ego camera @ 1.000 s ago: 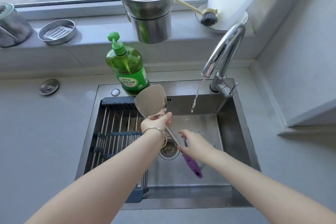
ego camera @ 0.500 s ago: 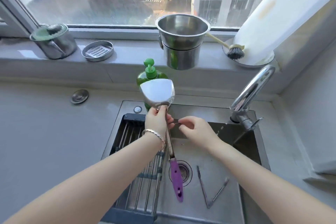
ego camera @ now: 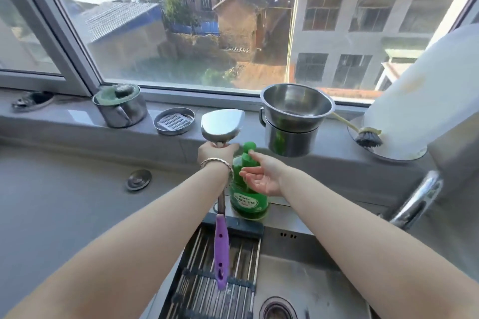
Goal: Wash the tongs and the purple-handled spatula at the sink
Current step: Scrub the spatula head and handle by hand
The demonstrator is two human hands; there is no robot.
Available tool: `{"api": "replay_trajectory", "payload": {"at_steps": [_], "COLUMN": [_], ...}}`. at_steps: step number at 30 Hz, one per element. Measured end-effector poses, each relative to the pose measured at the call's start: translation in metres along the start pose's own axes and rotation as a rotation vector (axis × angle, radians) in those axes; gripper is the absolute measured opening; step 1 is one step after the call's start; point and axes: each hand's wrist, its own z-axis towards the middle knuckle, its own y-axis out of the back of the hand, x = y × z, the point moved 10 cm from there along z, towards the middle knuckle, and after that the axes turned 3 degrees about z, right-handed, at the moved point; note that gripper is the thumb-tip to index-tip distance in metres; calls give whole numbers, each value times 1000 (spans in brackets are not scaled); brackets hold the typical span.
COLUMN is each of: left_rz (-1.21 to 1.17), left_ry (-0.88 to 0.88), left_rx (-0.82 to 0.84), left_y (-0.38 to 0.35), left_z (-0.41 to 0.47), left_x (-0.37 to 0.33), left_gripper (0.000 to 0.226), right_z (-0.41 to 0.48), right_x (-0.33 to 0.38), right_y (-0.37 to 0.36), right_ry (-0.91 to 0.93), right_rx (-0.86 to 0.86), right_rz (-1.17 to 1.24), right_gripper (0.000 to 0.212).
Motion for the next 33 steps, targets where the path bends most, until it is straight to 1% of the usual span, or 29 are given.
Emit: {"api": "replay_trajectory", "payload": {"at_steps": [2,4,8,10,12,14,17,22,27,28,29,30,31,32,33], "left_rz": [7,6,-28,-50,-21,18,46,70,151,190,234,266,263,222,177], "left_ry": [52,87,165,198,211,207,202,185,93,71,53,48,42,47,75], "left_rx": [32,55,121,144,161,168,179,210,191,196,212,234,255,283,311], "left_y": [-14,-25,-44,-49,-49,-49,-51,-57,-44,-41,-38,-35,-31,-27,-21], "left_z": [5,9,17,21,25,30,34,30,22,22,22,21,18,15,6], "left_x": [2,2,6,12,20,28,34,34,12,8,4,1,0,1,5], "left_gripper": [30,35,47,47,41,39,46,40,33,42,56,65,65,58,44], "right_z": [7,9,12,15,18,21,26,29,16,12,8,4,0,-6,-13], "right_x": [5,10,18,17,12,8,7,2,8,9,10,10,8,5,-1], "right_y": [-8,-14,-10,-8,-8,-8,-8,-7,-7,-5,-1,4,10,15,21], "right_ry": [-8,-14,-9,-21,-45,-62,-75,-91,5,38,77,110,129,134,130], "right_rx": [40,71,46,47,55,60,69,60,54,42,21,0,-12,-15,-15], "right_rz": [79,132,161,165,185,196,221,237,202,187,176,174,189,221,264], "right_gripper": [40,37,32,33,33,33,33,34,31,32,34,40,44,47,49]}}
